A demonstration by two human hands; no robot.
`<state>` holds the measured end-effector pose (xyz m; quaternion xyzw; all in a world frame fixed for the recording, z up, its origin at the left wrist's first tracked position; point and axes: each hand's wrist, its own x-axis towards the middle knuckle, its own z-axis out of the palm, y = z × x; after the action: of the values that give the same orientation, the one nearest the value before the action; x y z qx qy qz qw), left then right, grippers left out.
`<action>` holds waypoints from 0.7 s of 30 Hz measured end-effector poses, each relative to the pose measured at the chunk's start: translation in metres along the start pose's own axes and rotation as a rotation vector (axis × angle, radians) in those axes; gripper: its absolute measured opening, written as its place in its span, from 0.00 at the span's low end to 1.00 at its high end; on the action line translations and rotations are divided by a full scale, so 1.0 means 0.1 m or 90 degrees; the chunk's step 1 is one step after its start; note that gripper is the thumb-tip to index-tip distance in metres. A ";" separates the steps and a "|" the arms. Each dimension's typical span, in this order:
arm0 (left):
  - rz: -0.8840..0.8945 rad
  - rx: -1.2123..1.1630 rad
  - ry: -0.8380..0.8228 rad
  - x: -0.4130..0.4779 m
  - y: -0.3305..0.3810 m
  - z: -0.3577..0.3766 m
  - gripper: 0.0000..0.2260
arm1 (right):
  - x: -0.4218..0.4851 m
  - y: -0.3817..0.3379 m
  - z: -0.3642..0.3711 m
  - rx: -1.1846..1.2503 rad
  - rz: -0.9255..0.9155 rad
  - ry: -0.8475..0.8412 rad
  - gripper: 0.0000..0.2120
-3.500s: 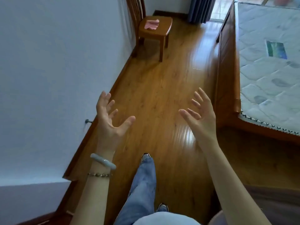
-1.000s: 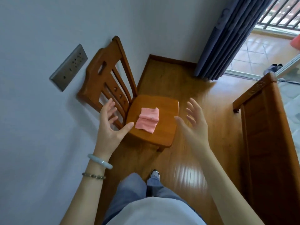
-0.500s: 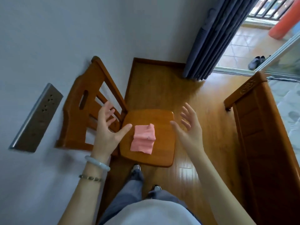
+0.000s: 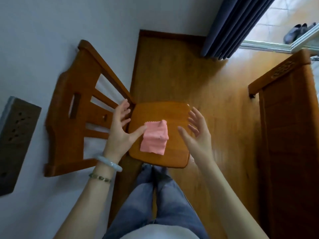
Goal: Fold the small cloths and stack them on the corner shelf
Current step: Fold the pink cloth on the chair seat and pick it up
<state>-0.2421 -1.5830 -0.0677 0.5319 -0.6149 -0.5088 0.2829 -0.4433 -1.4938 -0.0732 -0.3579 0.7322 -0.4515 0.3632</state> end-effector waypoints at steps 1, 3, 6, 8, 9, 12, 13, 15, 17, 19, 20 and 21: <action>-0.011 -0.005 0.002 0.01 -0.03 0.03 0.39 | 0.02 0.04 0.00 0.001 0.008 -0.005 0.33; -0.045 -0.007 0.000 0.04 -0.15 0.10 0.38 | 0.08 0.14 0.02 0.002 0.023 -0.007 0.33; -0.132 -0.007 0.001 0.14 -0.39 0.19 0.38 | 0.25 0.32 0.12 0.003 0.030 -0.013 0.32; -0.184 0.008 -0.003 0.25 -0.63 0.28 0.37 | 0.40 0.50 0.24 0.001 0.033 -0.042 0.29; -0.201 0.018 -0.006 0.33 -0.79 0.32 0.36 | 0.50 0.60 0.32 0.001 0.034 -0.060 0.27; -0.250 0.042 -0.029 0.57 -1.34 0.49 0.34 | 0.80 1.04 0.62 -0.031 0.037 -0.112 0.20; -0.260 0.047 -0.034 0.62 -1.46 0.53 0.34 | 0.88 1.13 0.69 -0.037 0.035 -0.122 0.19; -0.286 0.048 -0.041 0.73 -1.81 0.62 0.35 | 1.08 1.41 0.90 -0.067 0.042 -0.148 0.17; -0.305 0.054 -0.053 0.81 -2.16 0.72 0.35 | 1.23 1.68 1.11 -0.093 0.039 -0.178 0.15; -0.321 0.071 -0.063 0.89 -2.54 0.82 0.36 | 1.37 1.98 1.32 -0.105 0.036 -0.196 0.14; -0.330 0.086 -0.072 0.90 -2.74 0.88 0.36 | 1.42 2.14 1.42 -0.112 0.041 -0.205 0.14; -0.339 0.100 -0.079 0.90 -2.91 0.93 0.36 | 1.45 2.27 1.50 -0.116 0.038 -0.215 0.14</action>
<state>-0.2427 -1.6134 -0.3850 0.6628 -0.5073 -0.5476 0.0594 -0.4293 -1.6012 -0.3620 -0.4382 0.7091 -0.3054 0.4604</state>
